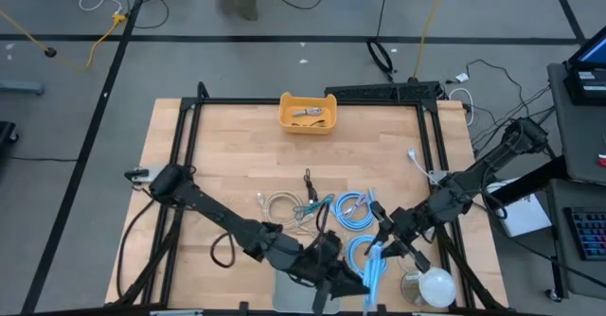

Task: Sort cables into bins
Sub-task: Put the blue HDMI cable into the gray bin

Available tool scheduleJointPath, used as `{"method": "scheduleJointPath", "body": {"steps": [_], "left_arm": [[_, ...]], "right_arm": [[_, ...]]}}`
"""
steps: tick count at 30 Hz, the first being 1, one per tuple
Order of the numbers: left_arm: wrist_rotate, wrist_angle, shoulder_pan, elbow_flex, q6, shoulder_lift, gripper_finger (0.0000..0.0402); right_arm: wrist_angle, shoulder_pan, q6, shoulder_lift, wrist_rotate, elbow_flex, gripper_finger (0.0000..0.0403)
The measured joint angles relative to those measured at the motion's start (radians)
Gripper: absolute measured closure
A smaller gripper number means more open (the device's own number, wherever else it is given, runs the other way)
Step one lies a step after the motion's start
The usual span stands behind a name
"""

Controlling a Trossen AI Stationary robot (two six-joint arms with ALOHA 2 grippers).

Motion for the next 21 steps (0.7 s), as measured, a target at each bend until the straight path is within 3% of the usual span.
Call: {"method": "scheduleJointPath", "body": {"steps": [3, 5, 8, 10, 15, 18, 21], "left_arm": [[-0.208, -0.381, -0.029, 0.0, -0.035, -0.118, 0.0336], [-0.483, -0.634, -0.07, 0.0, -0.086, -0.205, 0.0342], [-0.926, -0.964, -0.138, 0.0, -0.282, -0.331, 0.0363], [-1.083, -1.105, -0.18, 0.001, -0.381, -0.398, 0.0378], [-1.151, -1.182, -0.226, 0.0, -0.391, -0.48, 0.0399], [-1.141, -1.18, -0.218, 0.0, -0.385, -0.486, 0.0392], [-1.091, -1.185, -0.208, 0.0, -0.386, -0.474, 0.0392]], "right_arm": [[-0.038, -0.008, -0.021, -0.011, 0.083, -0.002, 0.0376], [-0.047, -0.015, -0.053, -0.023, 0.156, -0.001, 0.0376], [-0.053, -0.029, -0.134, -0.046, 0.179, -0.001, 0.0377], [-0.052, -0.05, -0.247, -0.054, 0.17, 0.009, 0.0377], [-0.206, -0.063, -0.59, -0.015, 0.121, 0.125, 0.0377], [-0.539, -0.062, -0.741, 0.065, 0.123, 0.269, 0.0377], [-0.854, -0.064, -0.865, 0.186, 0.229, 0.377, 0.0377]]}}
